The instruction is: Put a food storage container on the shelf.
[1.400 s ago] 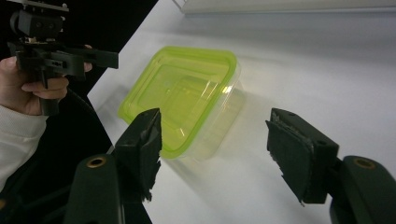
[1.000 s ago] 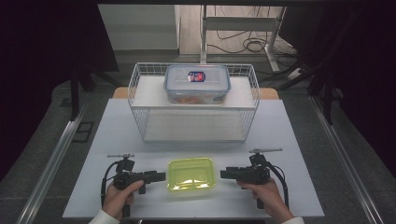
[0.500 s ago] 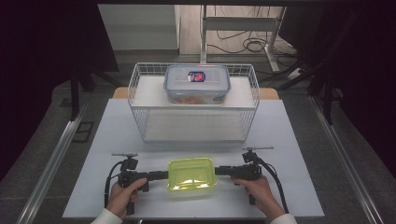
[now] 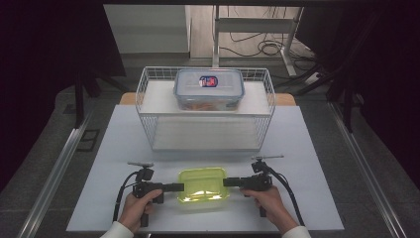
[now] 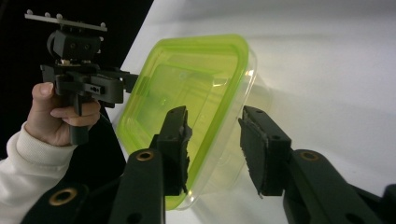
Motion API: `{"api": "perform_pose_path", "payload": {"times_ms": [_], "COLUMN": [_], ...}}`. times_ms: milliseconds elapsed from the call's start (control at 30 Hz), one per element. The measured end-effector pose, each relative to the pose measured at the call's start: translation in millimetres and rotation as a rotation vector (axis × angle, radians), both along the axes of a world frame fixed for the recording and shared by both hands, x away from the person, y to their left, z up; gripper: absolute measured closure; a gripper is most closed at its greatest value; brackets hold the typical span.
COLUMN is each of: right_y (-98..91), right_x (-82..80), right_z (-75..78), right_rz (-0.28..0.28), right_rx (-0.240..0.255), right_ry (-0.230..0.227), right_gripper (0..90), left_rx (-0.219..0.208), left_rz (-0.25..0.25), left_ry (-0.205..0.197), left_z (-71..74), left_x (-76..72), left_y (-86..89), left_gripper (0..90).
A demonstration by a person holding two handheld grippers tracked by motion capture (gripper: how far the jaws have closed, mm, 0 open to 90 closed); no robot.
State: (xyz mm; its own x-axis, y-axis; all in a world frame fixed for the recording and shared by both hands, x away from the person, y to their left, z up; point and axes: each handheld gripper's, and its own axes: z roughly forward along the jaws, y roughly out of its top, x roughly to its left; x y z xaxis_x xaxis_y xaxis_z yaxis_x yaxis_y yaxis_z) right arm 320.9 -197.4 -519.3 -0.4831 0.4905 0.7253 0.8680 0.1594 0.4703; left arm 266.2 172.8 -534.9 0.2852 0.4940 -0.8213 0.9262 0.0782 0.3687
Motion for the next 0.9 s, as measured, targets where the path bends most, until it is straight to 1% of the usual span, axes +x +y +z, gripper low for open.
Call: {"api": "perform_pose_path", "payload": {"times_ms": [67, 133, 200, 233, 300, 367, 533, 600, 700, 733, 800, 900], "right_y": [2.9, 4.8, 3.9, 3.2, 1.8, 1.3, 0.5, 0.1, -0.6, -0.6, -1.2, -1.9], "right_x": [-0.3, -0.8, -0.4, -0.5, -1.1, -2.1, -4.9, -5.9, -7.7, -8.2, -9.0, -9.3], "right_z": [-2.1, -3.7, -4.3, -4.2, -3.4, -2.7, 0.6, 2.6, 7.2, 8.9, 12.5, 15.8], "right_rz": [0.010, 0.009, 0.001, -0.005, -0.017, -0.020, -0.015, -0.009, -0.002, -0.001, 0.000, 0.005], "right_rx": [0.001, -0.007, -0.005, 0.000, 0.020, 0.032, 0.039, 0.045, 0.058, 0.064, 0.070, 0.079], "right_ry": [0.010, 0.016, 0.027, 0.037, 0.048, 0.056, 0.061, 0.051, 0.038, 0.033, 0.025, 0.011], "right_gripper": [65.4, 69.2, 71.9, 73.4, 75.9, 77.0, 79.4, 80.3, 80.3, 80.4, 80.4, 80.5], "left_rx": [-0.003, 0.017, 0.024, 0.018, -0.021, -0.019, -0.003, 0.004, 0.000, -0.007, -0.009, -0.017], "left_rz": [-0.009, -0.002, 0.003, 0.010, 0.024, 0.020, 0.010, 0.004, -0.007, -0.001, -0.008, -0.006], "left_ry": [0.004, 0.009, 0.015, 0.018, 0.031, 0.030, 0.011, -0.003, -0.028, -0.034, -0.047, -0.058], "left_z": [-0.8, -0.9, -1.4, -1.4, -3.2, -2.1, 2.4, 5.2, 10.4, 12.1, 15.2, 19.2], "left_x": [0.2, -0.2, -0.2, -0.5, -1.3, -1.7, -4.7, -5.8, -7.7, -8.4, -9.3, -10.8], "left_y": [-0.8, -1.9, -0.8, 0.0, 3.0, 3.7, 4.2, 4.9, 6.3, 6.0, 6.7, 6.7], "left_gripper": [57.2, 62.0, 68.2, 72.7, 76.0, 77.2, 79.2, 80.0, 80.0, 80.0, 80.0, 79.9]}}
